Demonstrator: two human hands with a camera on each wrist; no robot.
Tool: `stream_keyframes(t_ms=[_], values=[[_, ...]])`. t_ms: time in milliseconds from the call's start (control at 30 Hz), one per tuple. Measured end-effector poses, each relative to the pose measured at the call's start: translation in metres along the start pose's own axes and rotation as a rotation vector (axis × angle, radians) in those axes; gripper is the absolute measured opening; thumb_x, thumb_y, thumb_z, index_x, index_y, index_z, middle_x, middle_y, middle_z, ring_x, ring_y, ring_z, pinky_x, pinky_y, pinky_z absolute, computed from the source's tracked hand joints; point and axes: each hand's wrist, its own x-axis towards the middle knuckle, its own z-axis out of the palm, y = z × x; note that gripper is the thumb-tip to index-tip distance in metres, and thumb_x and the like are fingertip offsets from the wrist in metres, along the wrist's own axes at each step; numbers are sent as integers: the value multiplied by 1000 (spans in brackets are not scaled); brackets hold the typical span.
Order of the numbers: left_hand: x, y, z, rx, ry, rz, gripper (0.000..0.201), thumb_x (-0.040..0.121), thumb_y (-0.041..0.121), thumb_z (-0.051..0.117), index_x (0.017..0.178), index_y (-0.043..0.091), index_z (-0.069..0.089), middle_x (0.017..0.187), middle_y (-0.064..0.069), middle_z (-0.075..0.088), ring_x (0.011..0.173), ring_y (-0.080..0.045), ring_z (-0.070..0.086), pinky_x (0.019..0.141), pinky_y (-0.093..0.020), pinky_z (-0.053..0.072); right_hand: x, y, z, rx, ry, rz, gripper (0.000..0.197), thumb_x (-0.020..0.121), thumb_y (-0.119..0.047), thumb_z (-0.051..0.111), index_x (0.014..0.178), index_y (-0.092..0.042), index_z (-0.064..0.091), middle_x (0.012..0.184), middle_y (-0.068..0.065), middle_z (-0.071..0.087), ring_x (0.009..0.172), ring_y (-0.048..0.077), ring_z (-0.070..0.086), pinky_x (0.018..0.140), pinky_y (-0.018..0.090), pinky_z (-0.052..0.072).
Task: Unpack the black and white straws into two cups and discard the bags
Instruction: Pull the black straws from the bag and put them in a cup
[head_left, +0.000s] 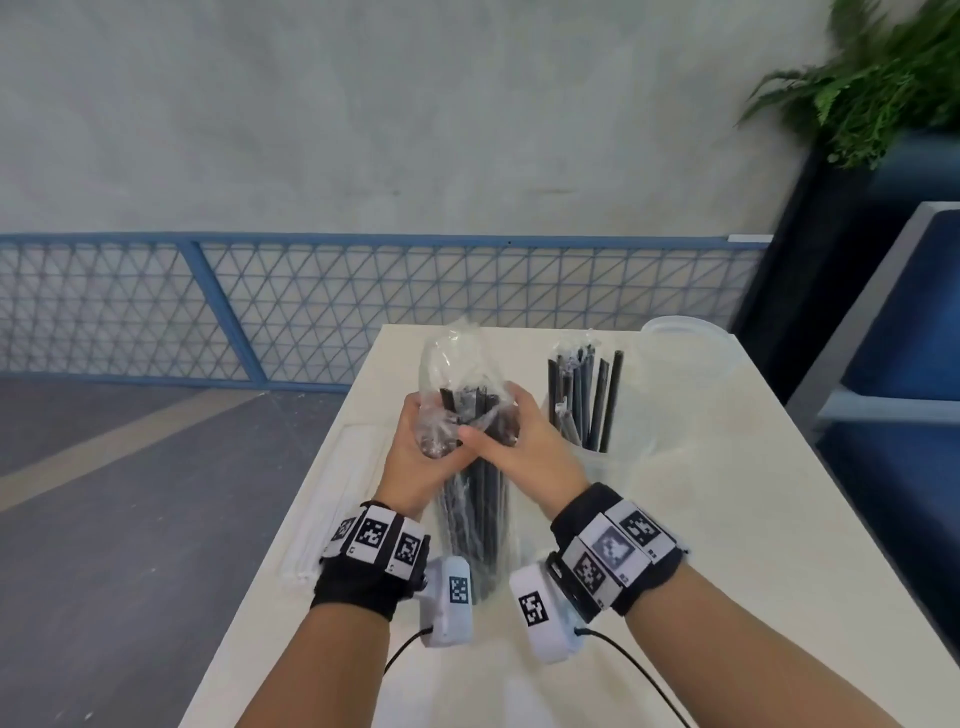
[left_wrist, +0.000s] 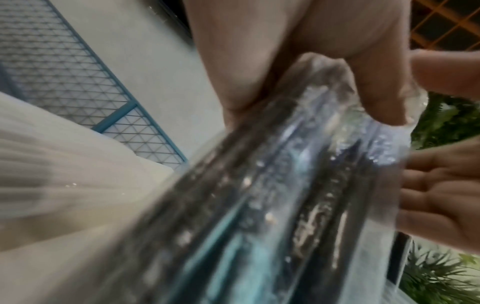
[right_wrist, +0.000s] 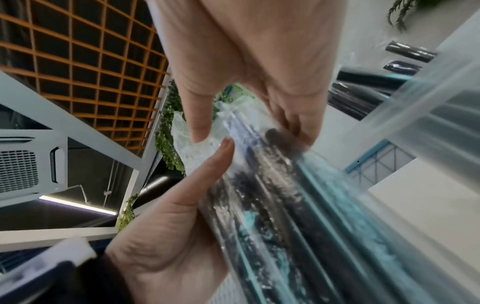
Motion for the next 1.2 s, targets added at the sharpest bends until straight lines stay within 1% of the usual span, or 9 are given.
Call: stream_keyframes(t_ms=[133, 233, 300, 400, 500, 733, 933, 1067, 1200], values=[[-2, -3, -9, -4, -38, -74, 78, 61, -3, 81, 117, 27, 36, 111, -4, 62, 97, -13, 67, 83, -29, 55, 5, 9, 12, 3, -10, -19, 64, 77, -29, 58, 137, -24, 36, 125, 4, 62, 115, 19, 57, 104, 44, 42], [-2, -5, -7, 28, -17, -76, 88, 57, 1, 83, 121, 31, 32, 115, -2, 59, 100, -12, 66, 84, -28, 55, 8, 11, 13, 5, 16, -59, 60, 68, -23, 53, 127, -23, 47, 109, 6, 68, 100, 23, 63, 94, 49, 48], [-2, -5, -3, 21, 14, -56, 88, 53, 7, 85, 120, 33, 35, 116, -3, 59, 102, -13, 65, 84, -29, 55, 10, 6, 12, 1, 55, -72, 53, 73, -15, 58, 125, -20, 48, 101, 12, 68, 89, 24, 63, 90, 52, 49], [2, -4, 3, 17, 96, -13, 86, 60, -7, 81, 125, 25, 35, 117, -8, 59, 99, -10, 66, 80, -26, 55, 13, 1, 6, -45, 188, -116, 44, 79, -23, 66, 120, -25, 49, 108, 7, 59, 93, 17, 57, 90, 39, 48], [6, -6, 3, 28, 116, 3, 88, 57, 4, 83, 129, 22, 35, 119, -9, 60, 104, -18, 65, 87, -35, 54, 16, -3, -2, -75, 217, -115, 34, 80, -34, 68, 107, -20, 52, 105, 4, 57, 92, 18, 58, 84, 36, 50], [2, -15, 4, 60, 47, -76, 80, 52, 12, 85, 119, 25, 42, 111, -4, 62, 105, -19, 63, 94, -41, 51, 18, 7, -10, 136, 122, -89, 14, 81, -10, 67, 95, -7, 64, 78, -1, 61, 82, 19, 60, 83, 40, 52], [2, -14, 1, 84, 140, -32, 72, 60, 4, 83, 118, 20, 44, 111, -8, 63, 106, -23, 62, 96, -49, 49, 18, 2, -8, 201, 140, -93, 17, 87, -1, 55, 92, -17, 61, 72, 0, 55, 72, 11, 55, 61, 24, 54], [2, -16, 2, 139, 155, -10, 67, 60, 9, 83, 112, 23, 45, 109, -6, 62, 104, -22, 63, 95, -47, 50, 23, 1, -7, 135, 223, -51, 27, 86, -2, 51, 74, -25, 57, 74, 1, 54, 70, 16, 56, 53, 25, 51], [1, -15, 2, 154, 143, 6, 65, 60, 10, 84, 109, 27, 45, 106, -6, 62, 101, -23, 63, 91, -43, 52, 20, -1, -9, 88, 282, -64, 23, 82, 5, 50, 89, -17, 47, 84, 11, 53, 62, 20, 55, 57, 39, 57]])
